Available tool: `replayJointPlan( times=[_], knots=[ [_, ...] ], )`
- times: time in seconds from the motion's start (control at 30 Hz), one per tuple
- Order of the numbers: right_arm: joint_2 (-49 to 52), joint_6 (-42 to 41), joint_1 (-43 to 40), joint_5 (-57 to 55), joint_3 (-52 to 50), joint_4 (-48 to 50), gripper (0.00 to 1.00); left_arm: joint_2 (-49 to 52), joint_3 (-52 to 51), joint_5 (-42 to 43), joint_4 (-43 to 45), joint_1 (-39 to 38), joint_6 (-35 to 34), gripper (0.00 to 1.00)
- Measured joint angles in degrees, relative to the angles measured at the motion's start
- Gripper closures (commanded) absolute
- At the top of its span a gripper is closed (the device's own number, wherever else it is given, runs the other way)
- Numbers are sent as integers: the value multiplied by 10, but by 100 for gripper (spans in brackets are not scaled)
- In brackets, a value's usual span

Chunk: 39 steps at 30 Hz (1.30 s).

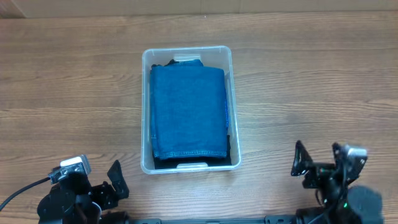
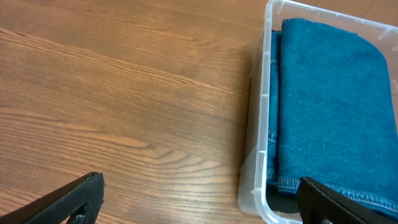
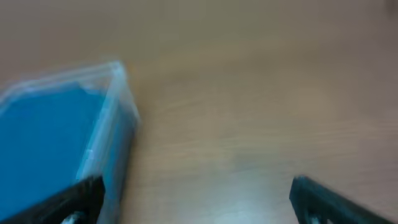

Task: Pack container

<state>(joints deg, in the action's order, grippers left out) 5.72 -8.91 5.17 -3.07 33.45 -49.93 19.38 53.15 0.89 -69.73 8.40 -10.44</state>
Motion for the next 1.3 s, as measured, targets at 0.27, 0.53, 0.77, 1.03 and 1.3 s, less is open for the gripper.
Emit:
replayJointPlan(
  times=[0.27,0.53,0.77,1.03,1.3],
  knots=[
    [-39,27,-3,17,-324,449,0,0,-2,0,-1,0,0,0],
    [-32,30,-3,19,-324,448,0,0,-2,0,-1,0,0,0],
    [-32,29,-3,22,-324,448,0,0,-2,0,-1,0,0,0],
    [-32,30,-3,23,-324,447,0,-72,-190,38,215,0,37,0],
    [-32,30,-3,23,-324,448,0,-184,-523,156,666,-41,92,0]
  ],
)
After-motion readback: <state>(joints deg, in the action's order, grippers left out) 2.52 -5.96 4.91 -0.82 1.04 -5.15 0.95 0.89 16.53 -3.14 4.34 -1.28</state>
